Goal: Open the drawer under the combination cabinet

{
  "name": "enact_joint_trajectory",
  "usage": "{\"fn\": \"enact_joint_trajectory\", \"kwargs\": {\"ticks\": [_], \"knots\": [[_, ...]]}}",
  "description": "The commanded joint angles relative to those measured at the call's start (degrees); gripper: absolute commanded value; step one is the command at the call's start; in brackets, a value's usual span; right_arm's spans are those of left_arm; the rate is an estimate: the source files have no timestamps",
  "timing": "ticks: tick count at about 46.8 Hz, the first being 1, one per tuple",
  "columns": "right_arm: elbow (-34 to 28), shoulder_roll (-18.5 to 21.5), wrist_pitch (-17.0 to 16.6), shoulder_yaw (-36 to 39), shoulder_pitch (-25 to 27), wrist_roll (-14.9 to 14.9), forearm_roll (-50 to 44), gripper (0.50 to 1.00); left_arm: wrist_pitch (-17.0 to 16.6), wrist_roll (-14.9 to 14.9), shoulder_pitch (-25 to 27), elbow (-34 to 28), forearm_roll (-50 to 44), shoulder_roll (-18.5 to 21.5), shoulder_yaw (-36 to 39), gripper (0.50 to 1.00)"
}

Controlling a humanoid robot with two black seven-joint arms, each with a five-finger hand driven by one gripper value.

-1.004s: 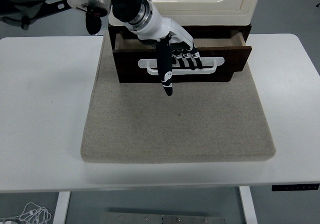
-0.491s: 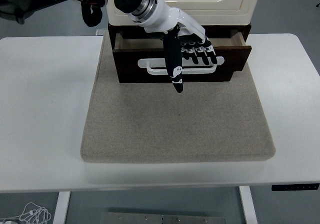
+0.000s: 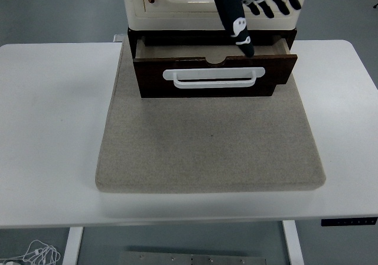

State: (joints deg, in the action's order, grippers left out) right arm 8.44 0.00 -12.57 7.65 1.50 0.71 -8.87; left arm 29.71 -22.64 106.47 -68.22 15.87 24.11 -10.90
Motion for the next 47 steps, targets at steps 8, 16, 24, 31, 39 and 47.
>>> {"fn": "enact_joint_trajectory", "kwargs": {"ticks": [8,16,24,31,39,47], "knots": [[0.0,0.0,0.0,0.0,0.0,0.0,0.0,0.926,-0.2,0.2,-5.1,6.9,0.1,-0.8,-19.5,1.0],[0.0,0.0,0.0,0.0,0.0,0.0,0.0,0.926,-0.3,4.7,-5.6,13.5,-0.5,-0.9,-26.5,1.0],[0.0,0.0,0.0,0.0,0.0,0.0,0.0,0.926,-0.4,9.7,-5.5,20.8,-0.8,-0.7,-30.8,1.0],[0.0,0.0,0.0,0.0,0.0,0.0,0.0,0.926,-5.4,11.0,-5.6,26.1,-1.0,-0.3,-34.2,1.0],[0.0,0.0,0.0,0.0,0.0,0.0,0.0,0.926,-12.2,12.9,-6.0,35.2,-3.8,-0.3,-38.4,1.0],[0.0,0.0,0.0,0.0,0.0,0.0,0.0,0.926,-13.7,13.1,-6.4,43.3,-12.5,-0.3,-38.0,1.0]]}}
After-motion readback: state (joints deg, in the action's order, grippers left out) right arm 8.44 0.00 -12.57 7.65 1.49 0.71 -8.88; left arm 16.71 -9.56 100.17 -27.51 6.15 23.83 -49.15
